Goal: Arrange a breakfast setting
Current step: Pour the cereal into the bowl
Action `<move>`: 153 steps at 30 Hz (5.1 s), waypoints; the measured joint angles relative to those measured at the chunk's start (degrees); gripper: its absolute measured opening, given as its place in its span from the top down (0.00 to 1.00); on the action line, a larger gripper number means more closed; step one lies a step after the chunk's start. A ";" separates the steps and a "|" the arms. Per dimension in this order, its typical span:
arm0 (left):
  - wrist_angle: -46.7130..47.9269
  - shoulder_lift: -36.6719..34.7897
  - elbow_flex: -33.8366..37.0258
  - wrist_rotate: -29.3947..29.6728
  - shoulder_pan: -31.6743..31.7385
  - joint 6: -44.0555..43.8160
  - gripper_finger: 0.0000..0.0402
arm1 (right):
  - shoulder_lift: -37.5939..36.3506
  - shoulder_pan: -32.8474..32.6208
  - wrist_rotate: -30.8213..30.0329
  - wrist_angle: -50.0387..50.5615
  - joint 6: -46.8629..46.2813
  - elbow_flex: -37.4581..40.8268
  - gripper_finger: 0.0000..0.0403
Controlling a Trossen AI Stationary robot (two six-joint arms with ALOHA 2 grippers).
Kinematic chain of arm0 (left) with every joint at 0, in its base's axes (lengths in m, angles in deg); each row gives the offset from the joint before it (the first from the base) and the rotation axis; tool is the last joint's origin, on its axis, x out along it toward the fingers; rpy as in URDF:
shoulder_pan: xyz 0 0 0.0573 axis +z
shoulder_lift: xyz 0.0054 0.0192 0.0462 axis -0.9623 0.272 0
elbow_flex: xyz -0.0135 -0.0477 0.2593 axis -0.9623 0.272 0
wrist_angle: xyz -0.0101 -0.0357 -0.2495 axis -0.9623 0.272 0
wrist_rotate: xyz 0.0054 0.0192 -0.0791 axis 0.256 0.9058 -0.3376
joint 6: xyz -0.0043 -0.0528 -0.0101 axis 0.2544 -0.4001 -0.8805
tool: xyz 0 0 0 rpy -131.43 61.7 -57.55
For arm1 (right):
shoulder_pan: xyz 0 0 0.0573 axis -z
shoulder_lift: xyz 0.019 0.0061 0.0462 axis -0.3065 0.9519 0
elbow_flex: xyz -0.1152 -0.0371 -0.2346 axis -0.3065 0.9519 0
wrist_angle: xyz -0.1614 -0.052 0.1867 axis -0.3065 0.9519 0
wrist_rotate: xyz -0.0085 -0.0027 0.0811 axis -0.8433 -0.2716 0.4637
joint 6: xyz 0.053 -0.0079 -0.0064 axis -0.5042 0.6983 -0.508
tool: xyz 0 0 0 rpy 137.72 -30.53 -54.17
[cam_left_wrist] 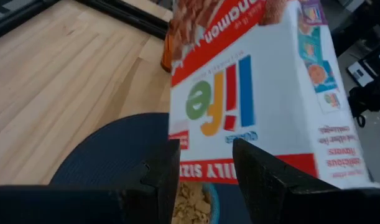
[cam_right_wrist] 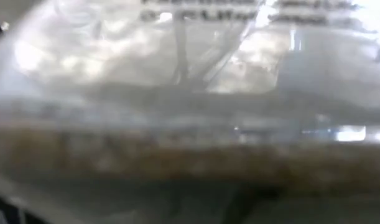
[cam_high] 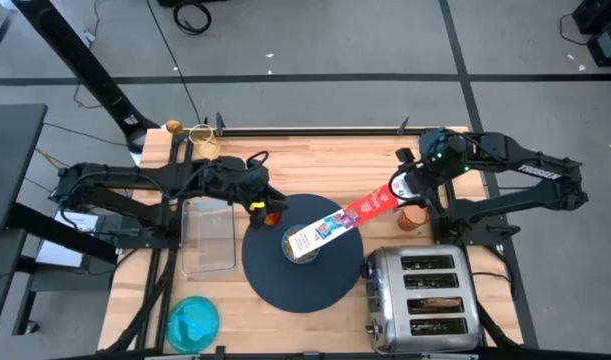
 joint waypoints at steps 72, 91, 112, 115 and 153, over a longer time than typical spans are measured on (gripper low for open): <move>-0.05 -11.61 -15.59 9.71 8.72 3.82 0.47 | -14.72 23.84 28.02 -72.64 -45.23 13.38 0.43; -36.54 5.26 -15.45 -0.63 7.20 19.16 0.22 | 1.69 21.12 8.50 -114.65 -65.39 13.29 0.43; -55.95 15.53 -15.45 -2.67 10.46 8.83 0.21 | 13.05 18.63 9.39 -116.26 -56.90 13.25 0.43; -56.28 15.91 -15.43 -1.75 10.44 7.66 0.21 | 13.36 18.63 9.50 -116.27 -57.10 13.20 0.43; -58.36 17.19 -15.41 -15.84 26.39 2.85 0.48 | 6.15 23.67 12.68 -82.11 -39.43 13.31 0.01</move>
